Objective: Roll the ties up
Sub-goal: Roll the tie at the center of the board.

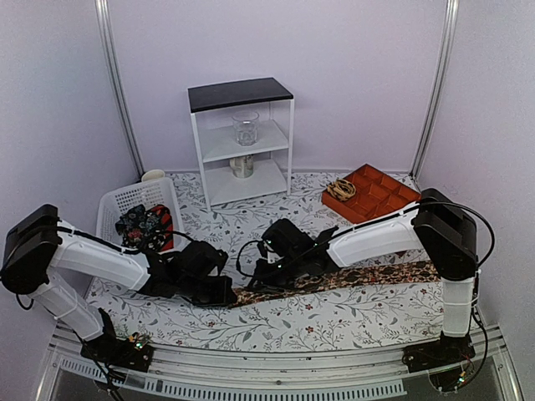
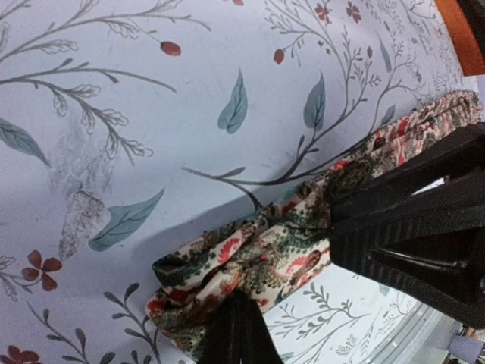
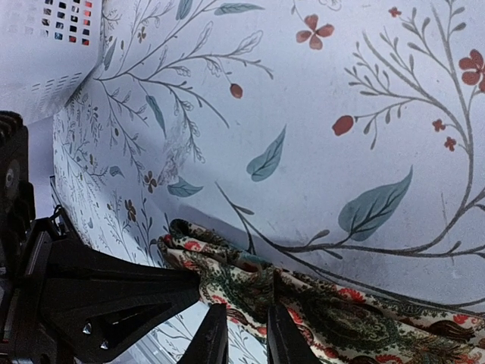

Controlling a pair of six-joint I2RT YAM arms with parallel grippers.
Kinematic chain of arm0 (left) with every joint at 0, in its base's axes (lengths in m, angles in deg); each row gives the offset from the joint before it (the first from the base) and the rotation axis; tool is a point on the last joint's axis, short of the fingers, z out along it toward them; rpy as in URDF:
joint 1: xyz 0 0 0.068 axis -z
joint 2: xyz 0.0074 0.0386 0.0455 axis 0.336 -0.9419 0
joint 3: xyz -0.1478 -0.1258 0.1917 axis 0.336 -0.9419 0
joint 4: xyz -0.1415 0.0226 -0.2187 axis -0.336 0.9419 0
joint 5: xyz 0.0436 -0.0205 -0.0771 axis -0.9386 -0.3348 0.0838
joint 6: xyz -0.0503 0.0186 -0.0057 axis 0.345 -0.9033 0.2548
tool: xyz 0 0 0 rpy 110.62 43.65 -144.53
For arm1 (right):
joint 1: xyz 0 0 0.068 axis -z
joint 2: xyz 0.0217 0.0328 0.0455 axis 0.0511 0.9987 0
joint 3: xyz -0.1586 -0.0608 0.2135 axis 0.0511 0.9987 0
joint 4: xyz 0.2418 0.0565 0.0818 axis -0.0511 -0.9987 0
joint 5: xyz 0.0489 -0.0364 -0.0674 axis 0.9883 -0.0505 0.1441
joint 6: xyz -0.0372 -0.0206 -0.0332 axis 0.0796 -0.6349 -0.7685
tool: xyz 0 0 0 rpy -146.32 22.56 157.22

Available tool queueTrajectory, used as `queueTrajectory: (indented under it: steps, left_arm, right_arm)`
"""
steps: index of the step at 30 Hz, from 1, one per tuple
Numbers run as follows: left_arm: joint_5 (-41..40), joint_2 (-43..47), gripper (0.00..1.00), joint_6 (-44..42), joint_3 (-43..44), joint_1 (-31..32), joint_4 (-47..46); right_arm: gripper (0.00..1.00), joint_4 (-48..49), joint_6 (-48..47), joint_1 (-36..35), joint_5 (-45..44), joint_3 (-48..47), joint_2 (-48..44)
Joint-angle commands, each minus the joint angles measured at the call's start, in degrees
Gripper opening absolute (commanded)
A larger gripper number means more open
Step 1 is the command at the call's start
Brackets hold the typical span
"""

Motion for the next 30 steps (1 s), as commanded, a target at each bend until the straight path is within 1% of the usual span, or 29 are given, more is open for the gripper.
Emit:
queueTrajectory:
  steps: [1, 7, 12, 17, 22, 25, 27, 30]
  left_arm:
    - [0.3, 0.1, 0.00, -0.9, -1.0, 0.5, -0.9]
    - [-0.9, 0.3, 0.00, -1.6, -0.6, 0.4, 0.2]
    - [-2.2, 0.4, 0.00, -1.7, -0.6, 0.3, 1.4]
    - [-4.4, 2.2, 0.01, -0.4, 0.1, 0.4, 4.5]
    - [-7.1, 8.0, 0.10, 1.8, -1.6, 0.3, 6.7]
    - [-9.6, 11.1, 0.13, 3.7, -3.4, 0.1, 9.0]
    - [-10.3, 12.5, 0.11, 4.7, -5.1, -0.4, 9.3]
    - [-9.2, 13.7, 0.03, 5.9, -8.5, -1.6, 7.0]
  right_arm:
    - [0.20, -0.1, 0.2, 0.3, 1.2, -1.6, 3.0]
    - [0.19, -0.9, 0.3, 0.3, 1.6, -1.7, 3.7]
    - [0.10, -0.9, 0.6, 0.2, 2.0, -1.1, 3.3]
    - [0.08, -1.1, 0.8, 0.2, 1.8, -0.8, 4.3]
    - [0.08, -1.6, 0.7, 0.2, 1.0, -0.4, 4.4]
    - [0.08, -1.6, 0.6, 0.3, 0.8, -0.4, 4.4]
    - [0.08, -1.6, 0.5, 0.2, 0.8, -0.4, 4.4]
    - [0.08, -1.7, 0.5, 0.2, 0.8, -0.4, 4.5]
